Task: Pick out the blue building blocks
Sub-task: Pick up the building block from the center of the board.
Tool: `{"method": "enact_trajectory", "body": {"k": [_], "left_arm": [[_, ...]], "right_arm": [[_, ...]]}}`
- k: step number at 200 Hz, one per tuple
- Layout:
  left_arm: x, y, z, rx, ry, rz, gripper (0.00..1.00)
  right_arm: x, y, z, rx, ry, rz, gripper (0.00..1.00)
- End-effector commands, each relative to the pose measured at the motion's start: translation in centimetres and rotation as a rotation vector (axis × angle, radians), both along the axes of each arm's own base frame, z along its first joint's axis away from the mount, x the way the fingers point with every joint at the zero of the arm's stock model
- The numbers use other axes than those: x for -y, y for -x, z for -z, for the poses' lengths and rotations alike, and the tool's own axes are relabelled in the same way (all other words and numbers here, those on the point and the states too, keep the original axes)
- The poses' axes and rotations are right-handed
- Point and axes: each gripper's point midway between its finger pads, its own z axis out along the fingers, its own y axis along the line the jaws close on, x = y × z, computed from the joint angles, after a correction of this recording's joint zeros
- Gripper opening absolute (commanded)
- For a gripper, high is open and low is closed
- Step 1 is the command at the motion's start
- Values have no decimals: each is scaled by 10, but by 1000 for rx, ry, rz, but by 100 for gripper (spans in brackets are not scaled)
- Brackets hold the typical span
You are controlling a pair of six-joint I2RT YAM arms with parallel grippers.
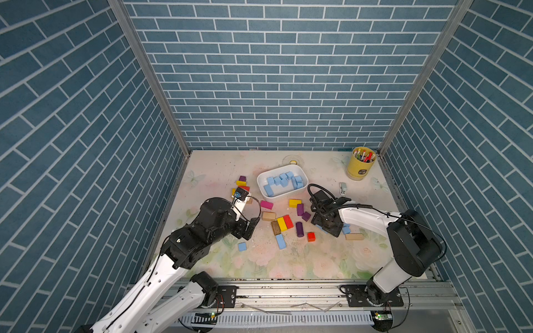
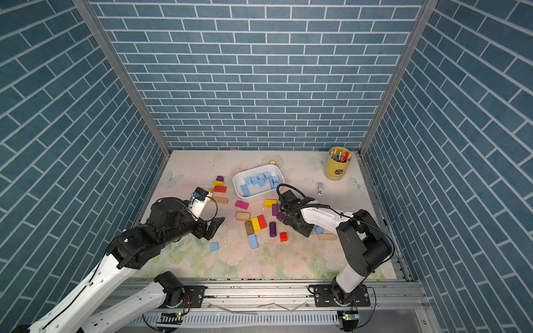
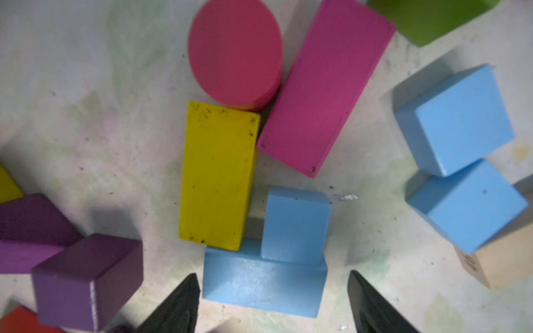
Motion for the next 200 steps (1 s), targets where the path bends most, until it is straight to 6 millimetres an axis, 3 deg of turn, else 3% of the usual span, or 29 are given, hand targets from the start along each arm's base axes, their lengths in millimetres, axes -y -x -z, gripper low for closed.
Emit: {"method": "enact_trajectory", "body": {"k": [1, 200], "left_arm": [[-1, -1, -2, 12, -1, 3, 99], [-2, 0, -2, 10, -4, 1, 99]], "right_arm": [[-3, -3, 0, 0, -12, 58, 79], [-4, -2, -3, -14, -18, 65, 59]]}}
